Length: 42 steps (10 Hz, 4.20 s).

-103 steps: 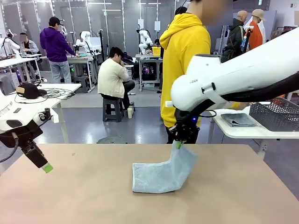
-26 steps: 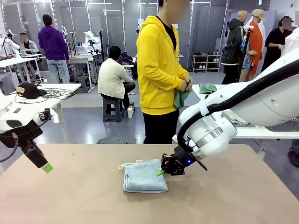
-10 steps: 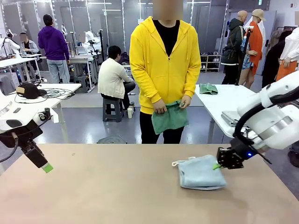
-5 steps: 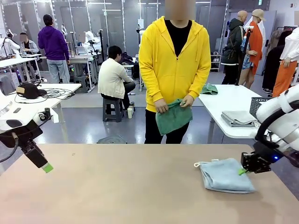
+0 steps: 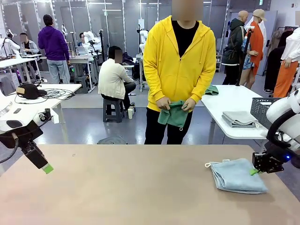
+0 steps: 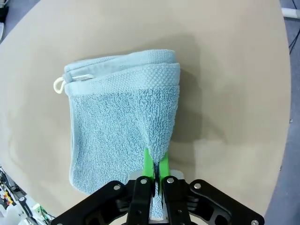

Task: Fold the towels and place them in the basket.
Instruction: Place the folded Towel with hook on the right side of the table, then when a person lays out a Towel with hook on the table, fold it in half twice.

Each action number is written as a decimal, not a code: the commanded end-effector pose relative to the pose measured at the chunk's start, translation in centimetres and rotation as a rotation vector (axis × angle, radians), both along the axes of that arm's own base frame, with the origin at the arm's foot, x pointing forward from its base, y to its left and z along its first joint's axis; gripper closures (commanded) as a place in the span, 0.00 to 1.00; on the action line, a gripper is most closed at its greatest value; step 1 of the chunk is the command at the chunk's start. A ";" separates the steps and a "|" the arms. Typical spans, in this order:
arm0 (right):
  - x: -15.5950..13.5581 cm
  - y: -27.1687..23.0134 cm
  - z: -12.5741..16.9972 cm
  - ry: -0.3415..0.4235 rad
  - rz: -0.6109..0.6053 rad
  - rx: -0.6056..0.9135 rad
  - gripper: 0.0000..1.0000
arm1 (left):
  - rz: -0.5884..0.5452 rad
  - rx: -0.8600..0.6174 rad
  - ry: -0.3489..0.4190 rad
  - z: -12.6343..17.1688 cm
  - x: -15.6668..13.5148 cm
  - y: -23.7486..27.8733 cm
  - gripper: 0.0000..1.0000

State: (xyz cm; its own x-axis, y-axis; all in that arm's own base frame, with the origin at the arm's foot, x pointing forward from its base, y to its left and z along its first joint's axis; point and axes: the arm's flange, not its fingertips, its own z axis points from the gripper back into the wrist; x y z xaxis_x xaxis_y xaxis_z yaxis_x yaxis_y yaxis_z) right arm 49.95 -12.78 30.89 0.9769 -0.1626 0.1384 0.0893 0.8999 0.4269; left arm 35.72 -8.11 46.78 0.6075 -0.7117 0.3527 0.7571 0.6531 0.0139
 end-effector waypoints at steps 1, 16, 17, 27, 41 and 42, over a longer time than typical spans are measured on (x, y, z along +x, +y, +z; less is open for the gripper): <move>0.6 0.1 0.3 0.013 -0.025 -0.022 0.95 | 0.013 0.012 -0.004 0.0 0.0 -0.1 0.00; 0.8 1.4 5.4 -0.086 0.024 -0.108 0.06 | 0.013 0.012 -0.004 0.0 0.0 -0.1 0.00; 0.8 1.4 5.4 -0.086 0.024 -0.108 0.06 | 0.013 0.012 -0.004 0.0 0.0 -0.1 0.00; 0.9 1.6 5.2 -0.082 0.019 -0.121 0.06 | 0.000 0.000 0.000 0.0 0.0 0.0 0.00; -17.3 18.4 23.2 -0.571 0.934 -0.227 0.06 | -0.098 -0.186 -0.097 5.4 -2.1 8.2 0.00; -17.0 18.3 23.1 -0.568 0.885 -0.213 0.06 | -0.080 -0.193 -0.106 5.5 -2.2 8.2 0.00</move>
State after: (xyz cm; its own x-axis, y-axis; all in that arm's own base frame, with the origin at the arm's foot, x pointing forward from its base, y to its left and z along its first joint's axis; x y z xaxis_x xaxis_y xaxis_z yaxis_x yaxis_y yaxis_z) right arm 32.78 5.69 54.14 0.4881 0.6761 0.5520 -0.8230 0.5671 0.0331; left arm 34.00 -0.10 52.09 0.5166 -0.6716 0.5310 0.8024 0.5961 -0.0267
